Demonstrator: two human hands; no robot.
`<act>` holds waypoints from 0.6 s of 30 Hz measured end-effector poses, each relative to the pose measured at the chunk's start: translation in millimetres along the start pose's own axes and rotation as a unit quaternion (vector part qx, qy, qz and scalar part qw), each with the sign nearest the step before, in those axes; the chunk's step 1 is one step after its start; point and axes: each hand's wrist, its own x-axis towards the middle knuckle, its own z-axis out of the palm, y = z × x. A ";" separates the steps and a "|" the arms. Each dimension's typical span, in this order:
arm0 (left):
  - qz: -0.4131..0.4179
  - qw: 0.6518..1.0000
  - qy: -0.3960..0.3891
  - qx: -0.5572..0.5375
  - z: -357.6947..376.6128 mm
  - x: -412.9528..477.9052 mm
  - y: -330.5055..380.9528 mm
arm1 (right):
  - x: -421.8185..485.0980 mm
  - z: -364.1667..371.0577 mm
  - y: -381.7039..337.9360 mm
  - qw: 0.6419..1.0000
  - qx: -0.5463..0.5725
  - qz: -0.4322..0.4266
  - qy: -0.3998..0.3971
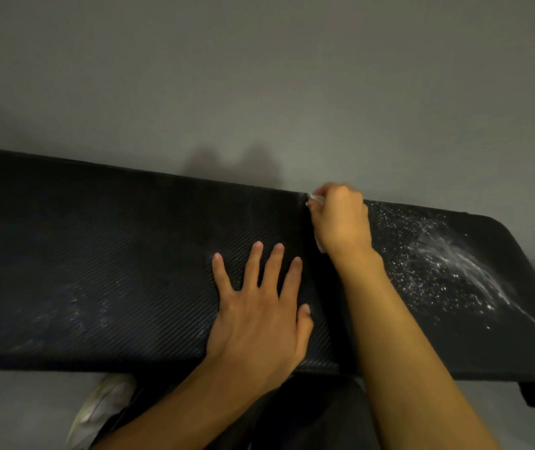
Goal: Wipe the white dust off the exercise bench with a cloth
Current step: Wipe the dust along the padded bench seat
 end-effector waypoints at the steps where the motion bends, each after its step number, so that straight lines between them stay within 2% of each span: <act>1: -0.001 1.000 -0.002 0.001 -0.6 -0.1 -0.1 | 1.5 1.1 -4.4 1.000 0.009 -0.005 0.004; 5: 0.004 1.000 0.002 0.003 -1.0 0.5 1.2 | -26.7 4.3 -4.5 0.997 0.039 -0.059 -0.010; 10: 0.004 1.000 0.002 0.004 -1.0 0.8 2.0 | 3.2 7.7 -7.3 1.000 0.012 0.006 0.006; 13: 0.002 1.000 0.005 -0.005 -1.2 0.7 1.0 | 12.7 5.4 -25.8 1.000 0.015 -0.018 -0.018; 16: 0.004 1.000 0.006 -0.006 -1.8 0.7 1.0 | -21.7 -0.1 -22.9 0.995 0.039 -0.060 -0.068; 18: 0.004 1.000 0.003 -0.007 -3.0 0.1 0.5 | -48.9 -5.8 -4.0 0.997 0.022 -0.055 -0.056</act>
